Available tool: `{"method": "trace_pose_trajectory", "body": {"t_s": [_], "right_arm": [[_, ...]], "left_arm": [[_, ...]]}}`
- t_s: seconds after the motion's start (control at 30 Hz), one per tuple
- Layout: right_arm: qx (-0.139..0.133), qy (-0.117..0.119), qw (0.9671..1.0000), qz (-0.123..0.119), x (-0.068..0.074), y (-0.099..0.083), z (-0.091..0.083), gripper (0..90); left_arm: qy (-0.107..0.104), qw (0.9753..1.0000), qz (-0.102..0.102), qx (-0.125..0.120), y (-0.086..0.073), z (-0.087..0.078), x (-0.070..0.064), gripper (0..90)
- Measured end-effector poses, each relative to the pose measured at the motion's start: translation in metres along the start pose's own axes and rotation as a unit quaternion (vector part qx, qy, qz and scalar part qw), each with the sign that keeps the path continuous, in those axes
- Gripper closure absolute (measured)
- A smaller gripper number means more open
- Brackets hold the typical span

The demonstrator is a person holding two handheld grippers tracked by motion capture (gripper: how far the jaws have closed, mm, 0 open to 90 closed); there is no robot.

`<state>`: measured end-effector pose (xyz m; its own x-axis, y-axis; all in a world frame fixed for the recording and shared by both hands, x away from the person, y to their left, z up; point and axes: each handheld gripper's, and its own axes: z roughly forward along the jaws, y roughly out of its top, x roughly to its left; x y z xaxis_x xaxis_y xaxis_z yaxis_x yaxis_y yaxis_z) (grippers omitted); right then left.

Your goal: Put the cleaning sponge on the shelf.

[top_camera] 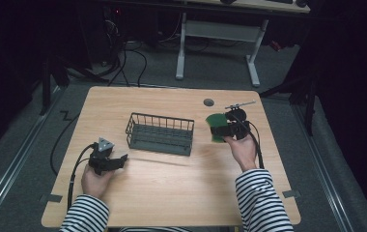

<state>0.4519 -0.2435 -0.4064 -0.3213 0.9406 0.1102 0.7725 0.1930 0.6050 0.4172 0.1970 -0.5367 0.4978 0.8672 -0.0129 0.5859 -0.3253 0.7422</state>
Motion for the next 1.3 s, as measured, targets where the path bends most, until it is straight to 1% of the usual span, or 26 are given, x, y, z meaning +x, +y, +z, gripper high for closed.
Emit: {"method": "trace_pose_trajectory", "body": {"t_s": [0.13, 0.23, 0.33, 0.37, 0.4, 0.43, 0.47, 0.5, 0.67, 0.7, 0.73, 0.77, 0.97, 1.1, 1.13, 1.2, 1.23, 1.3], "right_arm": [[-0.006, 0.007, 0.9999, -0.006, 0.003, 0.001, -0.005, 28.9], [-0.017, 0.013, 0.9996, -0.017, 0.009, 0.003, -0.012, 29.0], [-0.022, 0.015, 0.9994, -0.021, 0.012, 0.004, -0.014, 29.0], [-0.021, 0.016, 0.9994, -0.023, 0.014, 0.005, -0.016, 29.0], [-0.024, 0.018, 0.9991, -0.031, 0.019, 0.007, -0.017, 29.0], [-0.024, 0.018, 0.9991, -0.031, 0.019, 0.007, -0.017, 29.0], [-0.032, 0.021, 0.9985, -0.039, 0.023, 0.010, -0.020, 29.1], [-0.033, 0.024, 0.9983, -0.042, 0.025, 0.011, -0.021, 29.0], [-0.040, 0.031, 0.9972, -0.056, 0.037, 0.018, -0.022, 29.1], [-0.040, 0.031, 0.9972, -0.056, 0.037, 0.018, -0.022, 29.1], [-0.042, 0.034, 0.9965, -0.063, 0.043, 0.022, -0.022, 29.1], [-0.042, 0.035, 0.9964, -0.065, 0.045, 0.023, -0.022, 29.1], [-0.046, 0.046, 0.9944, -0.083, 0.060, 0.032, -0.018, 29.1], [-0.043, 0.053, 0.9939, -0.086, 0.069, 0.039, -0.010, 29.1], [-0.043, 0.053, 0.9939, -0.086, 0.069, 0.039, -0.010, 29.1], [-0.044, 0.057, 0.9933, -0.090, 0.077, 0.044, -0.002, 29.1], [-0.044, 0.057, 0.9933, -0.090, 0.077, 0.044, -0.002, 29.1], [-0.040, 0.063, 0.9932, -0.090, 0.084, 0.049, 0.006, 29.1]], "left_arm": [[0.000, 1.0000, 0.000, -0.001, 0.000, 0.000, 0.000, 28.9], [0.000, 1.0000, 0.000, -0.001, 0.000, 0.000, 0.000, 28.9], [0.001, 1.0000, 0.000, -0.001, 0.000, 0.000, 0.000, 28.9], [0.000, 1.0000, 0.000, -0.001, 0.000, 0.000, 0.000, 28.9], [0.001, 1.0000, 0.000, 0.000, 0.000, 0.000, 0.000, 28.9], [0.001, 1.0000, 0.000, 0.000, 0.000, 0.000, 0.000, 28.9], [0.000, 1.0000, 0.000, -0.001, 0.000, 0.000, 0.000, 28.9], [0.000, 1.0000, 0.000, -0.001, 0.000, 0.000, 0.000, 28.9], [0.000, 1.0000, 0.000, -0.001, 0.000, 0.000, 0.000, 28.8], [0.000, 1.0000, 0.000, -0.001, 0.000, 0.000, 0.000, 28.8], [0.000, 1.0000, 0.000, -0.001, 0.000, 0.000, 0.000, 28.8], [0.000, 1.0000, 0.000, -0.001, 0.000, 0.000, 0.000, 28.8], [0.000, 1.0000, 0.000, -0.001, 0.000, 0.000, 0.000, 28.8], [0.000, 1.0000, -0.001, -0.001, 0.000, 0.000, 0.000, 28.8], [0.000, 1.0000, -0.001, -0.001, 0.000, 0.000, 0.000, 28.8], [0.001, 1.0000, 0.000, 0.000, 0.000, 0.000, 0.000, 28.8], [0.001, 1.0000, 0.000, 0.000, 0.000, 0.000, 0.000, 28.8], [0.000, 1.0000, -0.001, -0.001, 0.000, 0.000, 0.000, 28.8]]}}
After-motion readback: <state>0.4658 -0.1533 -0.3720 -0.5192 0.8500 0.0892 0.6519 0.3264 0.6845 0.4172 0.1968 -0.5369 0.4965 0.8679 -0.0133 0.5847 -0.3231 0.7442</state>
